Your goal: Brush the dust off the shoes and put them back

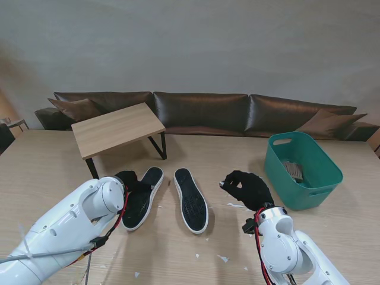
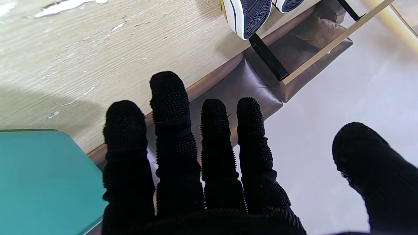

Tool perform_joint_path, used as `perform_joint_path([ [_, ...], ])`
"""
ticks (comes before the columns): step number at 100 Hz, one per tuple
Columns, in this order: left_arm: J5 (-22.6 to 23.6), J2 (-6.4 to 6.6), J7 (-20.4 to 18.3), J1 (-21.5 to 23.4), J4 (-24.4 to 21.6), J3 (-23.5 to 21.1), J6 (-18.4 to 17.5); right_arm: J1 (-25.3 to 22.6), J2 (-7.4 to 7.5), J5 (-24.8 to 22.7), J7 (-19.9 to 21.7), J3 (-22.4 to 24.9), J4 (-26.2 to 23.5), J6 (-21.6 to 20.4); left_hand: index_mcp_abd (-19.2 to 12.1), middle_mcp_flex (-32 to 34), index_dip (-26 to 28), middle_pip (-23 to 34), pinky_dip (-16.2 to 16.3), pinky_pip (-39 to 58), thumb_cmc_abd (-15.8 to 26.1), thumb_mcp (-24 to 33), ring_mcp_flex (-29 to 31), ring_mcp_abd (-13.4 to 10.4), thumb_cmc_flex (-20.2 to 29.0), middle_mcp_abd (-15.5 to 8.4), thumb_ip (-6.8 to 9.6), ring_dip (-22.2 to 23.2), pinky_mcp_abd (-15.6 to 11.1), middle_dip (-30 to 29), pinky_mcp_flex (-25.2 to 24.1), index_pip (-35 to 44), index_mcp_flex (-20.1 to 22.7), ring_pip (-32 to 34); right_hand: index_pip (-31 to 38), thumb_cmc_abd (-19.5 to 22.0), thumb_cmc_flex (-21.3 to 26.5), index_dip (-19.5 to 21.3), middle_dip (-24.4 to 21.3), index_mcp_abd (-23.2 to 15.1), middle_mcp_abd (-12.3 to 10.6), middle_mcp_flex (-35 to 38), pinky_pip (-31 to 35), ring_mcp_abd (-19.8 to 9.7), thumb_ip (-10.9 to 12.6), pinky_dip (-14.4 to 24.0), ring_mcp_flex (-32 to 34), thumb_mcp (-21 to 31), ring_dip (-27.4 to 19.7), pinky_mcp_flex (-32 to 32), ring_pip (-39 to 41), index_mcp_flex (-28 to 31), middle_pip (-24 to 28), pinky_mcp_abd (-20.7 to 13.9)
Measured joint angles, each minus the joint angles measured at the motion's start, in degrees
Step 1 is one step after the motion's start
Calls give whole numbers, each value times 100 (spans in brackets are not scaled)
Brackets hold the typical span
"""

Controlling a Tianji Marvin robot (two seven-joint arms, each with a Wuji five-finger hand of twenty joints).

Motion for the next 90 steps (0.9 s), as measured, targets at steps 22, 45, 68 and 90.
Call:
perform_joint_path([
  [22,-404,-165,353,66,30,-14,75,10,-16,73,-33,1,37,3,45,443,1569,813,61,308,-912,2304,561,-68,-467,-134,-225,0,75,524,485,1417,290,375,0,0,0,1,0,38,10,0,0,3,0,0,0,0,0,0,0,1,0,14],
  [45,-396,-347,770,86,138,43,196,15,-22,120,-31,-1,55,8,-57,1843,2134,1632,-307,1071,-1691,2543,2367,-413,-435,-560,-715,-448,367,1489,2074,4008,122,865,0,0,0,1,0,67,23,0,0,6,0,0,0,2,0,0,-1,1,0,54],
  [68,-20,-434,965,290,97,-155,-2,19,-24,156,-16,0,72,13,-268,2977,1707,807,-1803,1098,-2095,2717,3782,-837,-434,-868,-941,-1322,476,888,3632,4303,344,-228,0,0,0,1,0,113,59,0,0,17,0,0,0,2,0,-1,-1,1,0,56],
  [90,78,-414,1199,844,-240,-749,-426,37,-28,211,-26,-25,100,13,-252,3110,1538,523,-2089,765,-2600,3305,3907,-850,-65,-885,-1070,-1395,432,721,3809,4338,418,-597,0,0,0,1,-1,132,74,7,0,43,0,0,0,2,0,-1,-1,1,0,57],
])
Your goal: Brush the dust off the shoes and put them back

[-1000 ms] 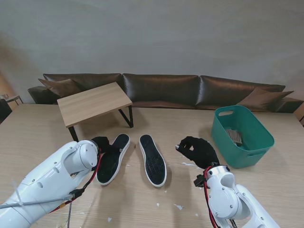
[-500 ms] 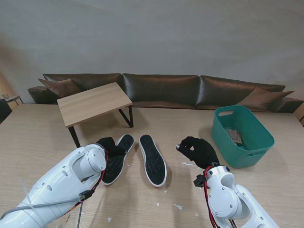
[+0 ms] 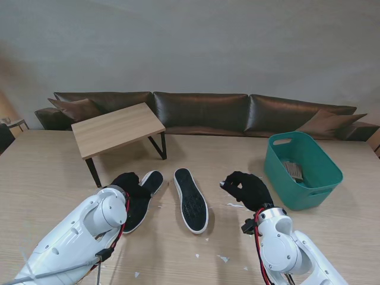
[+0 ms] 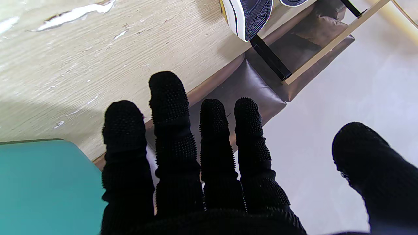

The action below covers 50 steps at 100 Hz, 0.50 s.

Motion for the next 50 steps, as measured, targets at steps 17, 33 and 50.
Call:
perform_joint_path([
  [17,130,85,1,491,-479,-443,-409,25,-20,75,-67,-44,43,-1,27,0,-63,-108,-24,-206,-425,52,-6,186,683,17,-12,-3,-36,-70,8,1,-2,-337,0,7,65,0,-1,28,20,2,0,30,0,0,0,19,0,0,-2,14,0,2],
  [33,265,176,-127,870,-955,-811,-866,85,-42,165,-165,-128,96,-4,27,-4,-65,-242,-68,-403,-443,52,-18,222,812,17,-13,-98,-50,-75,-9,3,-3,-661,0,7,65,0,-4,60,38,3,0,31,0,0,0,96,-1,-1,-2,22,0,6],
  [50,365,219,-68,1198,-1344,-1176,-1785,321,-96,377,-306,-332,190,30,27,-7,-65,-250,-68,-414,-445,52,-23,240,865,17,-14,-98,-61,-75,-44,3,-4,-703,0,11,167,0,-11,65,85,-87,0,36,0,0,0,130,-1,-1,-2,-9,17,22],
])
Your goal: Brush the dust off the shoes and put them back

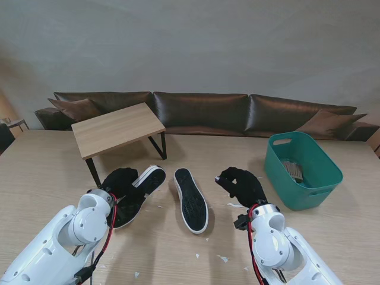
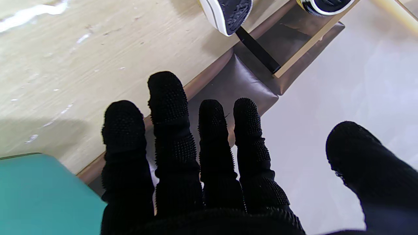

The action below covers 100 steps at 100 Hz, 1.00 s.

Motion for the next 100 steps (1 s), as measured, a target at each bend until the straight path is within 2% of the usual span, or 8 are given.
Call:
perform_joint_path([
  [14,-56,18,102,142,-221,-177,-853,331,-25,18,34,-188,58,61,0,0,0,-2,56,-61,-2,0,-4,3,4,0,0,0,-16,0,-92,0,0,-5,-148,-85,45,-10,-41,-13,8,-575,-6,6,0,0,-333,-19,-34,-36,0,-434,61,1],
  [22,-97,28,168,159,-277,-209,-1321,569,-27,18,103,-319,98,120,0,-1,0,-3,69,-115,-2,0,-6,3,4,0,0,0,-19,0,-108,1,-1,-8,-428,-196,57,-230,-296,-97,16,-1021,-157,10,0,0,-693,5,-227,-73,-298,-829,-220,1],
  [34,-132,40,223,148,-289,-245,-2124,881,-29,149,542,-410,90,220,0,-1,0,-29,88,-149,-6,0,-9,3,5,0,0,4,-20,0,-211,1,-1,-48,-701,-395,228,-462,-734,-248,40,-1842,-554,73,1,-33,-1106,-35,-613,-86,-950,-1723,-479,1],
  [48,-203,58,197,133,-379,-220,-2147,1192,-8,505,908,-533,97,167,0,-1,-1,-50,126,-247,-8,1,-10,4,5,0,0,4,-21,0,-235,1,-1,-90,-959,-890,479,-779,-1196,-456,35,-2649,-956,80,6,-95,-1680,-397,-1098,-95,-1805,-2709,-850,1],
  [66,-350,76,97,65,-389,-139,-2263,1424,42,788,1227,-649,162,-277,0,-1,-10,-56,142,-287,-10,1,-10,4,7,0,0,5,-22,0,-267,1,-1,-103,-1216,-1526,763,-867,-1398,-658,-66,-3137,-1312,156,-49,-96,-2080,-523,-1400,-112,-2464,-3224,-867,1],
  [81,-484,79,58,-23,-371,-49,-2405,1665,74,789,1403,-922,324,-370,0,-1,-27,-79,150,-310,-10,1,-12,6,58,0,0,5,-22,0,-328,1,-1,-166,-1248,-2111,760,-867,-1450,-666,-77,-3206,-1448,157,-163,-97,-2023,9,-1445,-112,-2567,-3214,-820,1],
  [94,-467,76,82,-78,-365,5,-2450,1741,74,974,1523,-1057,408,-641,0,-1,-29,-82,161,-310,-11,1,-14,8,63,0,0,5,-23,0,-373,1,-1,-174,-1239,-2191,750,-838,-1452,-726,-86,-3188,-1449,158,-217,-97,-2017,208,-1445,-112,-2567,-3005,-816,1],
  [100,-468,74,104,-104,-355,28,-2471,1752,72,987,1486,-1145,428,-690,0,-1,-31,-82,165,-311,-11,1,-15,10,64,0,0,5,-23,0,-374,1,-1,-175,-1084,-2324,763,-736,-1453,-726,-89,-2951,-1397,160,-218,-56,-1733,325,-1363,-112,-2383,-2808,-737,1],
])
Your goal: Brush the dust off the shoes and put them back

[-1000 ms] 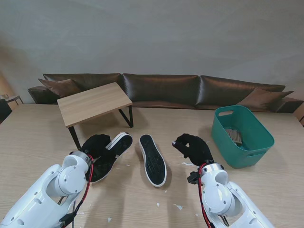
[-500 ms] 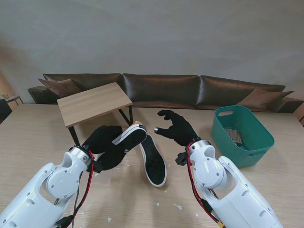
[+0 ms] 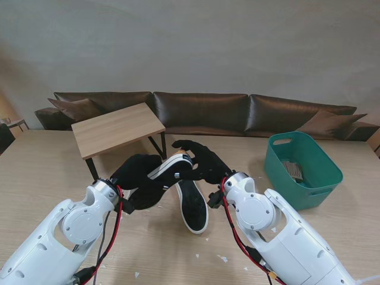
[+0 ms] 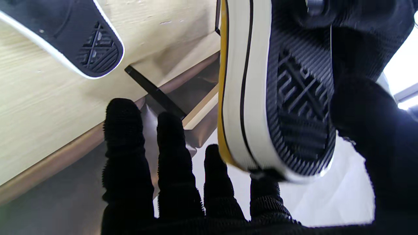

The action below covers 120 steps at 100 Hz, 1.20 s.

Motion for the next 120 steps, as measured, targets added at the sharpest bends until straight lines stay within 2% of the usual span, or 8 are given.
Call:
perform_joint_path([
  [22,101,-9,146,-50,74,47,-83,74,-115,-80,-635,-299,175,-72,-84,0,-15,0,62,-2,-198,-4,-6,49,18,0,0,29,3,0,-48,2,15,-47,1700,-232,545,527,772,584,109,2400,1297,-314,-93,79,1849,762,810,94,1874,1630,954,-6],
  [30,230,-11,208,-51,94,41,-76,106,-188,-146,-976,-417,313,-230,-91,-2,-17,-45,63,-39,-314,-9,-21,83,113,0,0,15,4,0,-96,16,48,-247,2716,-445,687,-152,1184,622,189,3344,1840,-407,-888,-81,2637,772,1072,113,2573,2127,1175,-72],
  [38,249,-13,252,-47,115,22,-54,133,-275,-180,-1258,-521,454,-317,-119,-67,-51,-85,63,-54,-439,-10,-162,128,180,0,0,15,10,0,-232,16,52,-300,3286,-729,790,-349,1428,607,236,3984,2190,-386,-1173,-157,3103,759,1411,115,3295,2565,1238,-145],
  [54,395,-24,465,37,147,-39,46,289,-385,-241,-1400,-745,640,-329,-233,-76,15,-85,56,-129,-621,-10,-204,132,188,-9,0,0,13,0,-365,92,58,-421,3734,-1030,944,-533,1759,552,260,4286,2506,-362,-1183,-184,3243,761,1983,116,4608,2875,1200,-283],
  [69,393,-59,503,142,124,-132,249,509,-491,-725,-1864,-1088,895,-297,-250,-401,-121,-243,97,-295,-600,-18,-797,164,427,2,0,33,27,-8,-1085,-377,50,-433,4432,-1231,950,-1561,2028,537,289,4460,2592,-398,-1322,-185,3304,883,2287,118,5364,2916,1193,-313],
  [85,387,-68,447,321,-25,-311,452,708,-683,-884,-2102,-1346,1076,31,-295,-1666,-903,-174,340,-1334,131,135,-2191,408,528,252,156,-143,83,-2194,-2377,-3041,50,-753,4874,-1231,948,-1796,2207,537,289,4516,2598,-527,-1406,-77,3367,883,2478,118,5763,2915,1192,-355],
  [93,351,-71,438,428,-113,-390,569,826,-750,-948,-2153,-1460,1199,109,-354,-2302,-1503,-564,340,-1970,819,516,-2894,564,-19,418,557,-562,221,-2942,-2895,-4214,-155,-1224,4959,-1231,948,-1798,2322,562,289,4587,2601,-656,-1477,-65,3449,883,2536,119,5925,2917,1192,-361],
  [120,125,-136,586,717,-391,-749,580,1072,-823,-1485,-2328,-1761,1560,413,-434,-3342,-2232,-967,138,-3663,1690,277,-4041,701,-262,569,688,-1332,217,-3762,-3440,-5043,-837,-2101,4961,-1268,948,-1798,2431,602,290,4659,2667,-740,-1533,58,3460,881,2589,119,6084,2921,1192,-444],
])
